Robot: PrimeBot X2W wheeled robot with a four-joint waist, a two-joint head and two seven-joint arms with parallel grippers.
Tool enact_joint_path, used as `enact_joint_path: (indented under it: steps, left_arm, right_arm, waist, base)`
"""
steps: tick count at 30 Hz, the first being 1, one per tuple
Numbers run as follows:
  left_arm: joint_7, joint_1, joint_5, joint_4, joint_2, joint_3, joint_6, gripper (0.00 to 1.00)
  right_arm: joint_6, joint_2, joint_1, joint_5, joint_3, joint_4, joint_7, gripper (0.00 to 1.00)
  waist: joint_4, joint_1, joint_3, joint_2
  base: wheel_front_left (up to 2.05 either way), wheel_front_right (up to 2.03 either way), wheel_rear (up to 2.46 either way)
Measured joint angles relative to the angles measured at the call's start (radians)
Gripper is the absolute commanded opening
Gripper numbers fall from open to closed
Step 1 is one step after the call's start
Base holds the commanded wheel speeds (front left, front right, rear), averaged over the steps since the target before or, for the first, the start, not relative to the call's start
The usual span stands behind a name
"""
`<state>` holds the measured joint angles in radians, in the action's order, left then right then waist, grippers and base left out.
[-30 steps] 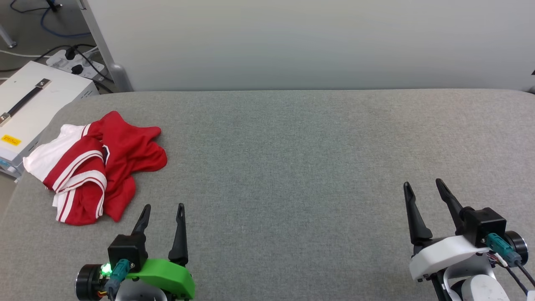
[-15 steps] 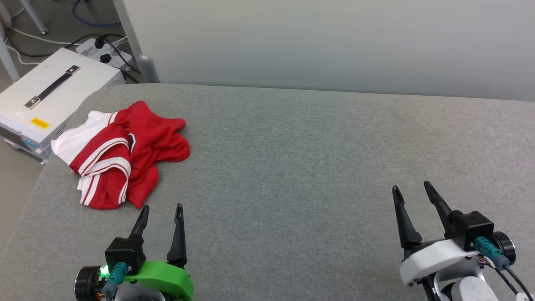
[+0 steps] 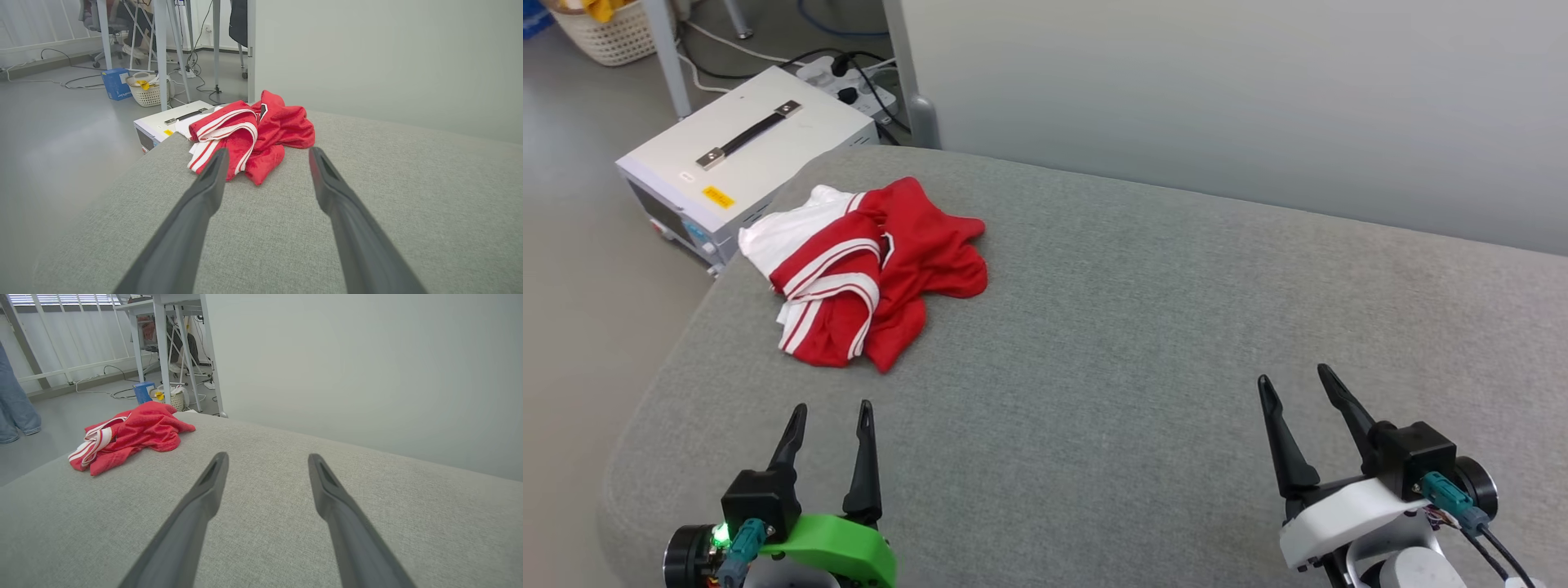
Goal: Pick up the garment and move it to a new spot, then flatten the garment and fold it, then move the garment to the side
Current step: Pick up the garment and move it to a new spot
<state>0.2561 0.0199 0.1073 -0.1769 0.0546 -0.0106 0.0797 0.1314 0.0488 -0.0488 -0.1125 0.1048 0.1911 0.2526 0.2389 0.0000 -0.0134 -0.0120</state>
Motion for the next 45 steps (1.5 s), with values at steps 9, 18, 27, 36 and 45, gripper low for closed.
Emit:
enact_joint_path:
  steps: [9, 18, 27, 36, 45]
  left_arm:
    - [0.0, 0.001, 0.0, 0.003, 0.0, 0.002, 0.005, 1.0]
    - [0.0, 0.003, 0.0, 0.006, 0.0, 0.004, 0.009, 1.0]
    - [0.0, 0.005, -0.001, 0.008, 0.0, 0.003, 0.01, 1.0]
    - [0.0, 0.003, 0.008, 0.0, 0.0, -0.001, 0.01, 1.0]
    - [0.0, -0.13, -0.01, -0.133, 0.059, 0.075, 0.041, 1.0]
  right_arm:
    - [0.0, 0.0, 0.0, -0.009, 0.018, 0.004, 0.0, 1.0]
    - [0.0, 0.0, 0.0, -0.017, 0.02, 0.007, 0.0, 1.0]
    - [0.0, -0.001, 0.0, -0.026, 0.029, 0.008, 0.0, 1.0]
    - [0.0, 0.0, -0.001, -0.025, 0.026, 0.007, 0.0, 1.0]
    - [0.0, -0.001, -0.052, 0.02, 0.02, -0.018, 0.0, 1.0]
  waist:
    - [0.089, 0.0, -0.011, 0.0]
    - [0.13, 0.0, -0.015, 0.0]
    - [0.119, 0.0, -0.015, 0.0]
    - [0.097, 0.0, 0.008, 0.0]
    - [0.061, 0.0, 0.087, 0.0]
  base:
    - [0.0, 0.0, 0.0]
    - [0.0, 0.0, 0.0]
    - [0.0, 0.0, 0.0]
    - [0.0, 0.0, 0.0]
    - [0.0, 0.0, 0.0]
